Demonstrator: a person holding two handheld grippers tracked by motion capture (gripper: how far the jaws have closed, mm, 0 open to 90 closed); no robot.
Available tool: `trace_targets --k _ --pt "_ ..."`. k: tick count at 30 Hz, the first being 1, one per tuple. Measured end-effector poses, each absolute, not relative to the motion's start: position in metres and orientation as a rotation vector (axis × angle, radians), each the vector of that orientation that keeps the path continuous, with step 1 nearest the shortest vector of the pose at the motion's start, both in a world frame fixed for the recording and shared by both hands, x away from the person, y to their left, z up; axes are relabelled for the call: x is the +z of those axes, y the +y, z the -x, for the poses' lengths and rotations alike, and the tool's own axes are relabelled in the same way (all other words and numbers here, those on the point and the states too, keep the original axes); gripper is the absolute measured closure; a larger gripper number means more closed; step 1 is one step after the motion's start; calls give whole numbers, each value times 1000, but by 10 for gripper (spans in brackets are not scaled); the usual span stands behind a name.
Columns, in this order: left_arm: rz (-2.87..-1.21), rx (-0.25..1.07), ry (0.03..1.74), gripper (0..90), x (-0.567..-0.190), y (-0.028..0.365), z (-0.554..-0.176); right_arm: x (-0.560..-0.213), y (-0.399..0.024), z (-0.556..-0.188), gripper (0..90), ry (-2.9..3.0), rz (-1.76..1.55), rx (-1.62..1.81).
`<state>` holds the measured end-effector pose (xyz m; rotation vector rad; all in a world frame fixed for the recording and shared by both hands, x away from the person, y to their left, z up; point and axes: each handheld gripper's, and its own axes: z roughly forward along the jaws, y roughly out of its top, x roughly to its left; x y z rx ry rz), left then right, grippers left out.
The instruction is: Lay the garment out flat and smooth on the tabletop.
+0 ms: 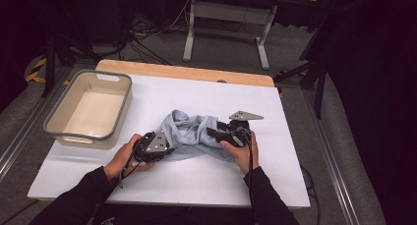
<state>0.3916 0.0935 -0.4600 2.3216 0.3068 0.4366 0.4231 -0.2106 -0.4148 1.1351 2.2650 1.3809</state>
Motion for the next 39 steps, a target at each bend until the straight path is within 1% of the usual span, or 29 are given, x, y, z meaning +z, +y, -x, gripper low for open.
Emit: trace_targets --k 1,2,5,7,8,12,18,21,23,26,30,33,36,37,39 --pt "-2317 442 320 819 -459 94 -391 -414 -210 -422 602 2272 -1116 1387" --pt "-2317 442 320 805 -459 94 -391 -414 -210 -422 602 2272 -1116 1387" --pt "-2284 441 327 787 -456 97 -393 -413 -208 -418 785 2257 -1044 1415" --pt "-2265 434 340 761 -455 99 -394 -412 -208 -415 845 2257 -1007 1434" --pt "-2246 437 349 739 -453 101 -394 -411 -208 -412 859 2257 -982 1434" --pt "-2215 438 373 650 -449 105 -395 -406 -208 -405 867 2242 -914 1455" --pt "-2125 441 469 505 -442 116 -401 -403 -206 -396 868 2232 -852 1458" --pt "-2094 452 489 471 -439 119 -404 -402 -205 -395 867 2233 -834 1444" --pt "-2086 431 494 420 -436 119 -408 -401 -205 -394 867 2229 -830 1445" --pt "-2041 411 506 377 -429 119 -416 -400 -205 -393 867 2217 -824 1437" --pt "-2014 324 523 328 -420 121 -426 -398 -203 -392 867 2203 -804 1424" --pt "-1965 288 554 305 -414 125 -434 -397 -203 -391 867 2188 -793 1421" --pt "-1910 226 585 321 -408 129 -442 -394 -203 -390 867 2177 -770 1411" --pt "-1899 217 583 343 -407 130 -444 -393 -203 -389 867 2168 -765 1413" --pt "-1887 218 584 471 -405 131 -446 -392 -204 -389 867 2166 -762 1415"
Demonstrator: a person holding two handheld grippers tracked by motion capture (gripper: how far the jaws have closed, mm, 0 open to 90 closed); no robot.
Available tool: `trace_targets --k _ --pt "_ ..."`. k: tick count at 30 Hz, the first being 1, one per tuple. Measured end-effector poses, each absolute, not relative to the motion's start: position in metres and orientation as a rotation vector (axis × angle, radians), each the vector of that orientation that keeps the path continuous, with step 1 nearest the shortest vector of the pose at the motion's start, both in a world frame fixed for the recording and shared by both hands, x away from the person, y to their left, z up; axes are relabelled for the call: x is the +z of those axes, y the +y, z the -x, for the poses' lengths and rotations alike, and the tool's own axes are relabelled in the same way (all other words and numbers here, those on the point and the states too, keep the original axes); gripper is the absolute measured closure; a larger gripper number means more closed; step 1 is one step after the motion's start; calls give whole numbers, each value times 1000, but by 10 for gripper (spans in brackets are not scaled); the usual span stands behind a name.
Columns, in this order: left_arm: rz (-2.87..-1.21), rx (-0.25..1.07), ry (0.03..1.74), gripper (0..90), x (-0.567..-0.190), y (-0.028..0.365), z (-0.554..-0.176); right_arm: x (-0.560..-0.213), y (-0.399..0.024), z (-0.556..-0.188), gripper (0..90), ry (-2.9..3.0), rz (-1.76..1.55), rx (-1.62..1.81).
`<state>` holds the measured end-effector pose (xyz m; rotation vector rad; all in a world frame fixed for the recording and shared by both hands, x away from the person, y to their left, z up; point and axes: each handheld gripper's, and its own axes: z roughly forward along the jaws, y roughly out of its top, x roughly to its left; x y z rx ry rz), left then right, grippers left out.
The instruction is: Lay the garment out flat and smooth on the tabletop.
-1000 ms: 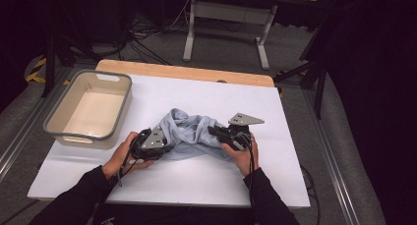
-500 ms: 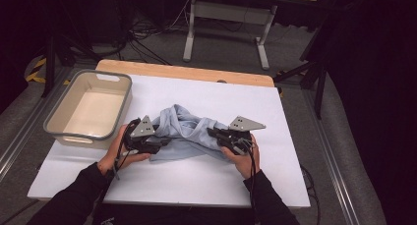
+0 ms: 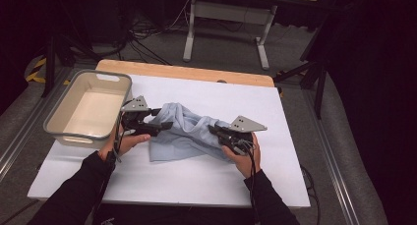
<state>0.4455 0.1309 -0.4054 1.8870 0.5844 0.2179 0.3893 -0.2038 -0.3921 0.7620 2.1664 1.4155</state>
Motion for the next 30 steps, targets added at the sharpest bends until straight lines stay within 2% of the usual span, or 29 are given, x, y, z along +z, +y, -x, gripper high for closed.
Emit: trace_targets --k 2,4,5,8,17,30 --pt "-1855 199 604 595 -402 133 -451 -387 -205 -390 866 2151 -738 1400" --pt "-1841 194 614 669 -401 134 -455 -384 -206 -390 867 2143 -731 1398" --pt "-1827 195 614 751 -399 135 -457 -383 -206 -391 867 2135 -730 1405" --pt "-1814 231 614 826 -393 135 -457 -378 -208 -393 867 2113 -729 1418" --pt "-1796 388 519 863 -365 138 -439 -354 -225 -394 867 1991 -749 1470" --pt "-1777 459 417 862 -314 149 -406 -315 -245 -376 868 1827 -739 1559"
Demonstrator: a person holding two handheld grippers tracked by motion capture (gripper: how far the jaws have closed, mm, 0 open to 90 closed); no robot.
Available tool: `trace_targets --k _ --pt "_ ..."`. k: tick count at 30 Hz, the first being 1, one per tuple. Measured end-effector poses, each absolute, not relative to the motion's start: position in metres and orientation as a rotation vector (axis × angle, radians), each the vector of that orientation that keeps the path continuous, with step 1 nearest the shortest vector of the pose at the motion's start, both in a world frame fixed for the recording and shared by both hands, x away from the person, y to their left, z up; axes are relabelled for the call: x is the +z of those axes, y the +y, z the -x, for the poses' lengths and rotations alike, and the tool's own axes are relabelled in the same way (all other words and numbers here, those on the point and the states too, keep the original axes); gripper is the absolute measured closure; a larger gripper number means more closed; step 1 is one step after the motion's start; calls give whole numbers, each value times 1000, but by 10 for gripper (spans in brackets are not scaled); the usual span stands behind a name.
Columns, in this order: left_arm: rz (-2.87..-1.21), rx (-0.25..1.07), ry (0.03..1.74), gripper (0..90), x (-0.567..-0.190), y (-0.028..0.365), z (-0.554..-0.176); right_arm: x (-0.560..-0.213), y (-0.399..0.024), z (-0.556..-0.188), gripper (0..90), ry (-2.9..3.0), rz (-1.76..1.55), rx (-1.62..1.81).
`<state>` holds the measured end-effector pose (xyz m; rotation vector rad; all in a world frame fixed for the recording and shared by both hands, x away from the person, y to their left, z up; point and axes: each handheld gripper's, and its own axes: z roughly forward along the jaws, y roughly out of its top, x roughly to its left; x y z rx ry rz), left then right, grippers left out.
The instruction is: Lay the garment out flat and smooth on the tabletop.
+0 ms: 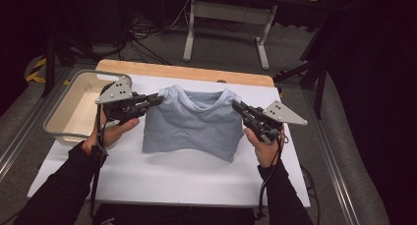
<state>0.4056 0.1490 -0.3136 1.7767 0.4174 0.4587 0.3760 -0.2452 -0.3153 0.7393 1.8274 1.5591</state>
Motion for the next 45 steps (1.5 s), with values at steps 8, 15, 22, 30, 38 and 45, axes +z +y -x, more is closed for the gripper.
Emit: trace_targets --k 8,15,22,30,38,45 --pt "-1785 480 364 861 -294 155 -378 -296 -250 -354 868 1782 -722 1598" --pt "-1790 444 387 860 -311 152 -377 -301 -250 -351 869 1786 -760 1586" --pt "-1799 410 496 861 -352 150 -390 -321 -258 -361 870 1807 -849 1550" --pt "-1845 396 628 856 -390 139 -404 -355 -262 -384 870 1869 -947 1428" --pt "-1889 418 674 843 -406 130 -423 -373 -260 -407 862 1909 -996 1361" --pt "-1935 514 680 720 -412 122 -431 -383 -259 -422 802 1905 -1018 1320"
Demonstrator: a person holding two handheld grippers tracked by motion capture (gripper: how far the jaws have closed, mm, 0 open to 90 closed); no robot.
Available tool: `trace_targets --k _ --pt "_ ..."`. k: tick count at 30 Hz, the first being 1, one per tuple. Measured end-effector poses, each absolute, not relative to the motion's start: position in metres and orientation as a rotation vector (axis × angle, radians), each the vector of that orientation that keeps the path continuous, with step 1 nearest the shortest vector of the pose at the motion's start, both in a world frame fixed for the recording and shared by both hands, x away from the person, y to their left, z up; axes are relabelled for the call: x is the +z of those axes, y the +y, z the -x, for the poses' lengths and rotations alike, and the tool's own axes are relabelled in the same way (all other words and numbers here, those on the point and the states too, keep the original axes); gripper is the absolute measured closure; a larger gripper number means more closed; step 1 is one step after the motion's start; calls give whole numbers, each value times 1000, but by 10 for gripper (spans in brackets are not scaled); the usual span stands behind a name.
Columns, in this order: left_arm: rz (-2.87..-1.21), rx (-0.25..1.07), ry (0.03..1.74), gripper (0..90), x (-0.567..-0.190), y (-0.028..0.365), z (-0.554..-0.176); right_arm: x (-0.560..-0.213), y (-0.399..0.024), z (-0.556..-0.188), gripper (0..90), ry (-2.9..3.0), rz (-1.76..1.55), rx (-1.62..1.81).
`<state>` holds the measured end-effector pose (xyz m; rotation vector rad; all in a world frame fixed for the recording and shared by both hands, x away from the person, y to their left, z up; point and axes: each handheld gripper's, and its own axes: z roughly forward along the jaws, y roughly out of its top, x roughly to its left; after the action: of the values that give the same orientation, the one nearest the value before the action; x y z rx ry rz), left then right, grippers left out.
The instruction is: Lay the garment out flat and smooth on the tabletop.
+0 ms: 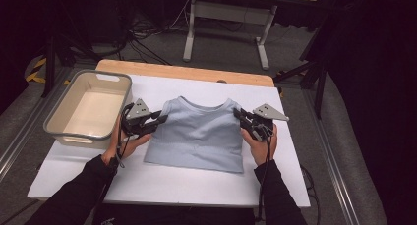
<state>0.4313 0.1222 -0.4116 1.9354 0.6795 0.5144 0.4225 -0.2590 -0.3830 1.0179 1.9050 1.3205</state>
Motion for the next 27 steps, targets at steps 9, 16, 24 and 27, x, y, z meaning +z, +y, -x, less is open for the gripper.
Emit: trace_targets --k 9,16,24,27 --pt "-1977 640 679 533 -412 116 -428 -385 -262 -425 523 1877 -1035 1212" --pt "-2031 707 641 452 -416 112 -421 -394 -267 -416 597 1974 -973 1175" --pt "-2146 637 557 806 -432 95 -428 -412 -258 -412 756 2096 -912 1096" --pt "-2193 596 590 824 -444 92 -438 -418 -256 -415 771 2125 -916 1062"
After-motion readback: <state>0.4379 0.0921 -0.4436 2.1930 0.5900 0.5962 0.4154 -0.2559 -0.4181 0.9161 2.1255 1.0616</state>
